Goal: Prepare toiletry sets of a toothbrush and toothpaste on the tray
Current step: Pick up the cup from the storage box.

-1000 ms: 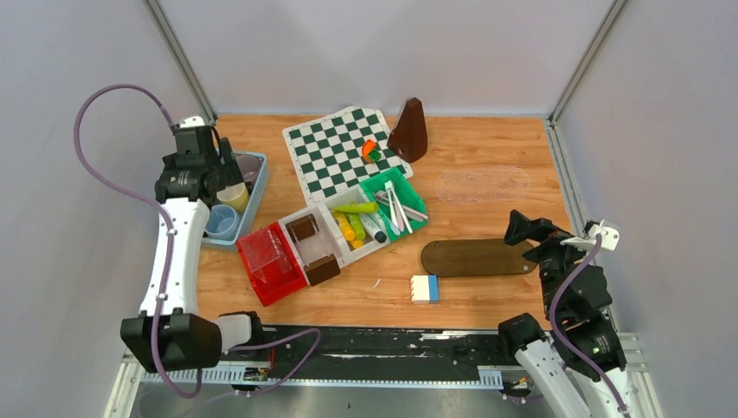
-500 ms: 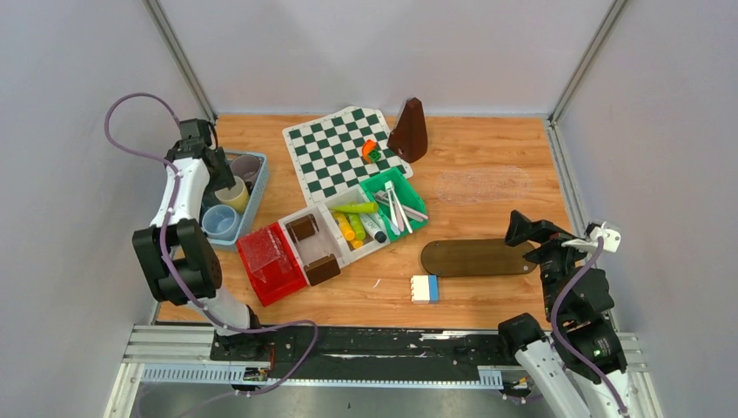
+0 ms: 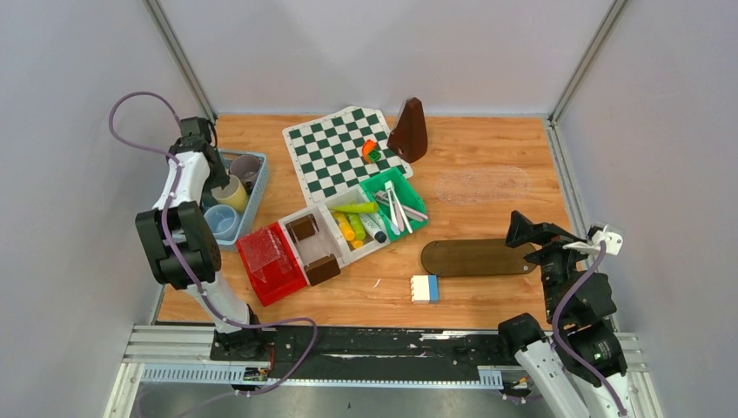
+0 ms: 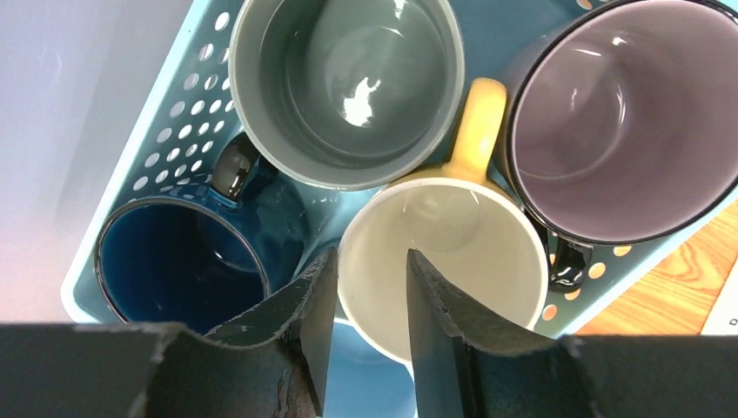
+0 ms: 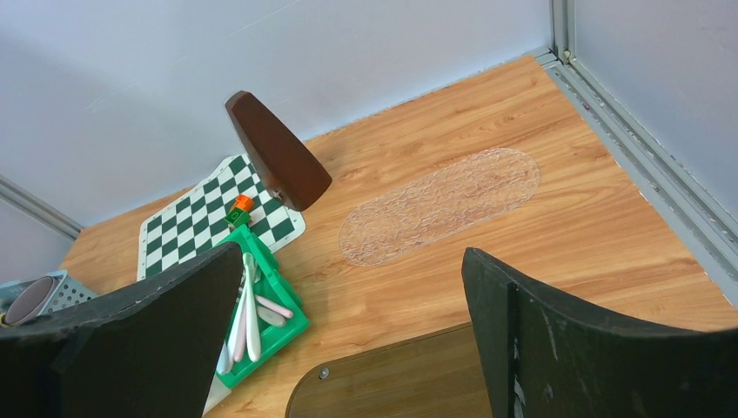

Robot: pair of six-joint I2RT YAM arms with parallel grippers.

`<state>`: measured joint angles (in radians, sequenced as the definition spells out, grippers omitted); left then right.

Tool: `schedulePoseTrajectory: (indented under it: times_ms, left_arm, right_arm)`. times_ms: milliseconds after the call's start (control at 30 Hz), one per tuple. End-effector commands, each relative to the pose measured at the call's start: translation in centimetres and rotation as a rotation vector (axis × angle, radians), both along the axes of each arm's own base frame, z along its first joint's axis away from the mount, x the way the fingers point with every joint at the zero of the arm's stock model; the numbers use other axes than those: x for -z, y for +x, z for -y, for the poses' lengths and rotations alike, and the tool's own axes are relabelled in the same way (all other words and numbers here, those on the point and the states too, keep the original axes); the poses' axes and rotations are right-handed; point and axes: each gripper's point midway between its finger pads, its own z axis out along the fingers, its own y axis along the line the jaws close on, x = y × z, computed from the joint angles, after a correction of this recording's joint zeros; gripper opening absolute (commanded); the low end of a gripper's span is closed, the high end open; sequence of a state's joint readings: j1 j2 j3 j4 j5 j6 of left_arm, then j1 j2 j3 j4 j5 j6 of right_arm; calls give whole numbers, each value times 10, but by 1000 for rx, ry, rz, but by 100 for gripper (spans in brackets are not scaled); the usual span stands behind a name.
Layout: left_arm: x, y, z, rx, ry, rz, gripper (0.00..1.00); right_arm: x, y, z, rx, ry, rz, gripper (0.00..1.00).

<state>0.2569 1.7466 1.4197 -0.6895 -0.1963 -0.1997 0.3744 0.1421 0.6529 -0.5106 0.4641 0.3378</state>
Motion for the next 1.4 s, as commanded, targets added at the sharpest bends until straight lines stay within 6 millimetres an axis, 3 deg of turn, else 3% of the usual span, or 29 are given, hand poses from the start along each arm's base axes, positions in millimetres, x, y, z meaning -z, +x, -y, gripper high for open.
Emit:
schedulePoseTrajectory:
  times_ms: [0,67,267,367,733,867,1133,1367]
  left_arm:
    - [17,2,3,-10,-35,-31,45]
    - [14,-1,1,-23,-21,-32,47]
    - [-22,-3,-2,-29,11,52,51]
    - [-25,-1,1,-21,2,63,50]
    - [27,-3,4,-34,-50,-64,46]
    - [32,-4,6,-27,-65,-77,35]
    - [-1,0,10,19,-59,-13,2]
    - [-45,-3,14,76,-39,61,0]
  right_arm:
    - [-10,-1,-2,-17,-1,47,100]
    - [-10,-2,-2,-16,-1,49,100]
    - [-10,-1,-3,-21,-2,49,100]
    - [-10,-1,-3,-21,-1,52,100]
    - [-12,-2,-2,-20,0,59,100]
    - [-12,-3,-2,-21,2,62,100]
    - [-12,-4,-2,-23,3,67,100]
    - [-13,-5,-5,-39,1,74,100]
